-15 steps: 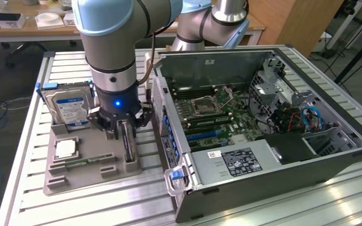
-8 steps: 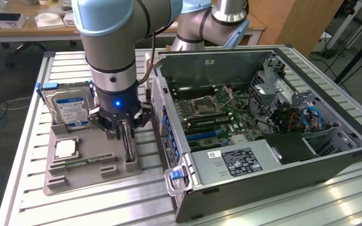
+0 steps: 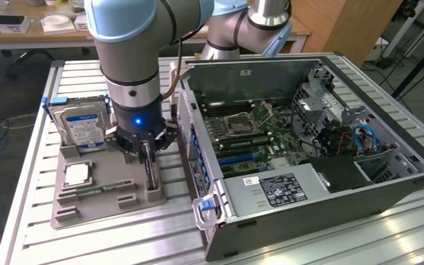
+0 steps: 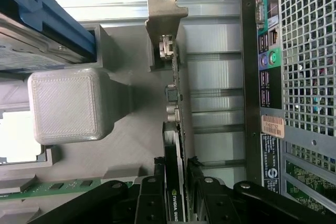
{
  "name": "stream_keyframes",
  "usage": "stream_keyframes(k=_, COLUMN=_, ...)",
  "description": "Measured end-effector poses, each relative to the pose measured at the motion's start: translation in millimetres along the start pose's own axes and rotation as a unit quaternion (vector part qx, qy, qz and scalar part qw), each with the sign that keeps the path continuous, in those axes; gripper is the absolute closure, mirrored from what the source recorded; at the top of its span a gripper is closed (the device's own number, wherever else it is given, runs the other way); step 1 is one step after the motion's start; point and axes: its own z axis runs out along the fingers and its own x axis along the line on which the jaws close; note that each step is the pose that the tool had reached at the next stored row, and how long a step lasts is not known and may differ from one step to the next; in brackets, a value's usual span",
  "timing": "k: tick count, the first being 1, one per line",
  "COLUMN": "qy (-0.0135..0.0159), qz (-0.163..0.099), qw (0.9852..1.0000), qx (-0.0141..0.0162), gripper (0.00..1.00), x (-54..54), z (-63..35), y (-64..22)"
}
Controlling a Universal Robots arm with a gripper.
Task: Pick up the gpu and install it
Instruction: 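Pick up the gpu and move the gpu toward the slot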
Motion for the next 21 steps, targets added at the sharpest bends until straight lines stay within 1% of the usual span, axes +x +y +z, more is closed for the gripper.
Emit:
stream_keyframes(k=6, qy=0.0001, qz=0.0, qw=1.0, qx=0.0001, gripper=0.69, x=-3.1, z=0.0, y=0.2)
stream_keyframes(k=14, qy=0.0003, qz=0.0, qw=1.0, qx=0.0002, gripper=0.69, x=-3.2, z=-0.1, y=0.2)
stream_keyframes(k=16, qy=0.0001, qz=0.0, qw=1.0, qx=0.0001, gripper=0.71, x=-3.2, z=-0.1, y=0.2)
stream_keyframes(k=17, qy=0.0001, qz=0.0, qw=1.0, qx=0.0002, gripper=0.73, x=-3.2, z=-0.1, y=0.2)
stream_keyframes(k=21, qy=0.0001, qz=0.0, qw=1.0, qx=0.0002, gripper=0.73, x=-3.2, z=-0.1, y=0.2)
